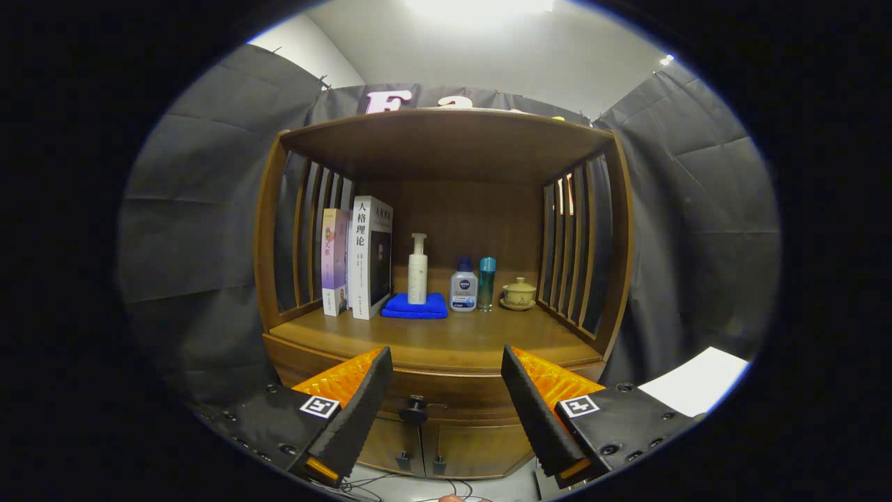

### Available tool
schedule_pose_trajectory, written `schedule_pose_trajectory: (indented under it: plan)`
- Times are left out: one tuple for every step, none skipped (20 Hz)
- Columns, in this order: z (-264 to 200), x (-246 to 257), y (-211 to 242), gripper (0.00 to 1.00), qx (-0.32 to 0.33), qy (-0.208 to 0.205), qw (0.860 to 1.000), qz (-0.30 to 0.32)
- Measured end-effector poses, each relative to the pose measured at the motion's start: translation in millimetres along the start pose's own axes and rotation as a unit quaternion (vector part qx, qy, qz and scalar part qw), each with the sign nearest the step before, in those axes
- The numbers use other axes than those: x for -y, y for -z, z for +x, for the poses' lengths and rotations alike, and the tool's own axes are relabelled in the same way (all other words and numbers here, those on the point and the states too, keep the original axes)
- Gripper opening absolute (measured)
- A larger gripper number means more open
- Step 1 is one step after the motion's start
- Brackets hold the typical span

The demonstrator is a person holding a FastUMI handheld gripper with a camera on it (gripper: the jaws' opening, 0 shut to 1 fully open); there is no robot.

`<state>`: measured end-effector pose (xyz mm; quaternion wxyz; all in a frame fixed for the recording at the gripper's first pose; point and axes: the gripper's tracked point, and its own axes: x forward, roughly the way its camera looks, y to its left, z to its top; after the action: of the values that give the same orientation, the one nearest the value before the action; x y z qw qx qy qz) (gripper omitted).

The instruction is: Pull open the drawer, take out the items inside it, and place them on the countertop above the cabinet.

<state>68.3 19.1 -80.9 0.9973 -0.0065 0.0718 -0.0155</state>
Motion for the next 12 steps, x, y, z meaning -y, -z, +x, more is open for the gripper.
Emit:
schedule_pose_trajectory:
  plan:
    - [6,-1,6,0.99,-0.006,0.000,1.000,0.003]
    - [12,-4,14,0.99,-0.014,-0.002,1.000,0.006]
    - [19,-6,23,0.99,-0.022,-0.004,1.000,0.008]
    - [25,-8,33,0.99,-0.030,-0.005,0.999,0.010]
    - [32,-10,42,0.99,-0.038,-0.006,0.999,0.010]
    - [37,-11,51,0.99,-0.046,-0.007,0.999,0.009]
    - [44,-15,61,0.99,-0.052,-0.009,0.999,0.008]
    - [49,-19,71,0.99,-0.060,-0.013,0.998,0.009]
    - [55,-23,79,0.99,-0.068,-0.017,0.997,0.011]
    - [61,-27,88,0.99,-0.074,-0.021,0.997,0.013]
    - [66,-30,96,0.99,-0.081,-0.023,0.996,0.015]
    - [70,-32,104,0.99,-0.086,-0.024,0.996,0.017]
